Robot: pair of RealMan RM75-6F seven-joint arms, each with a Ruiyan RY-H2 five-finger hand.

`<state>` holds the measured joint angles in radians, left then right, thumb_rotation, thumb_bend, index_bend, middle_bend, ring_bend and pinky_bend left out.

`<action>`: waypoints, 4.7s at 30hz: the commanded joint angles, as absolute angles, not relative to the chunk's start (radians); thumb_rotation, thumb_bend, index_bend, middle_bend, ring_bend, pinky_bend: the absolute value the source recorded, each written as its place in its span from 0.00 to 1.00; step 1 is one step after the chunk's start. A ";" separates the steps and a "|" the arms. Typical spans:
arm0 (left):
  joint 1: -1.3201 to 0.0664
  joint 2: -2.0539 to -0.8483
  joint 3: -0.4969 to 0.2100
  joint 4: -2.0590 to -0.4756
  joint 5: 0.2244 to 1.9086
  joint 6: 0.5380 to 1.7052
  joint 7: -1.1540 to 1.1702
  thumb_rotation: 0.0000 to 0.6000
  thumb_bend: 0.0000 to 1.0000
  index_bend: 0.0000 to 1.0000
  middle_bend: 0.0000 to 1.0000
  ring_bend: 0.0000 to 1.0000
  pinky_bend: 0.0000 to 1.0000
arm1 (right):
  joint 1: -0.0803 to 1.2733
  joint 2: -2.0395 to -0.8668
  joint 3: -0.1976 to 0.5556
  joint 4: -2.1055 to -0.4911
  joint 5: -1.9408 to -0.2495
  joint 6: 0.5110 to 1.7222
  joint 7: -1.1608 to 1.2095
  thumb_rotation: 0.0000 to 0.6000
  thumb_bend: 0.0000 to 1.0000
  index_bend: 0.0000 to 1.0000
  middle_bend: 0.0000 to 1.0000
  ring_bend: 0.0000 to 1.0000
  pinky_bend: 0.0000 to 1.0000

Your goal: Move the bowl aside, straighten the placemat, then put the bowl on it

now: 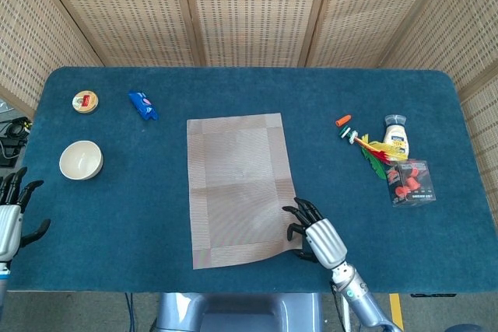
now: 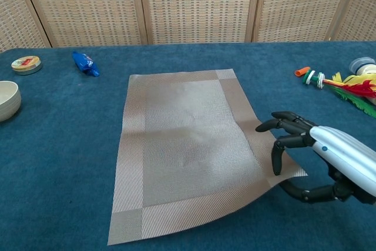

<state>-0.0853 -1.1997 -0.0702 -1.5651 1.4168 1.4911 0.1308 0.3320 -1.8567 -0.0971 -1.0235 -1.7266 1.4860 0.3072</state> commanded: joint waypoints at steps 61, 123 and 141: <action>-0.084 -1.203 -0.083 -1.552 1.399 1.488 0.134 1.00 0.26 0.20 0.00 0.00 0.00 | 0.511 -1.539 0.110 -0.914 -1.536 1.185 0.174 1.00 0.59 0.70 0.29 0.11 0.18; -0.751 -1.653 -0.229 -1.200 1.211 0.858 0.540 1.00 0.14 0.16 0.00 0.00 0.00 | 0.203 -1.376 0.146 -1.209 -1.502 1.582 0.287 1.00 0.27 0.10 0.00 0.00 0.00; -0.855 -1.811 -0.204 -1.029 1.183 0.808 0.546 1.00 0.15 0.16 0.00 0.00 0.00 | 0.200 -1.374 0.158 -1.210 -1.504 1.582 0.321 1.00 0.27 0.10 0.00 0.00 0.00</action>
<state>-0.8515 -1.8071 -0.2056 -1.0330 1.1829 0.8102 0.5463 0.2000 -1.3743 0.1583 -1.2100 -1.5042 1.5818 0.3204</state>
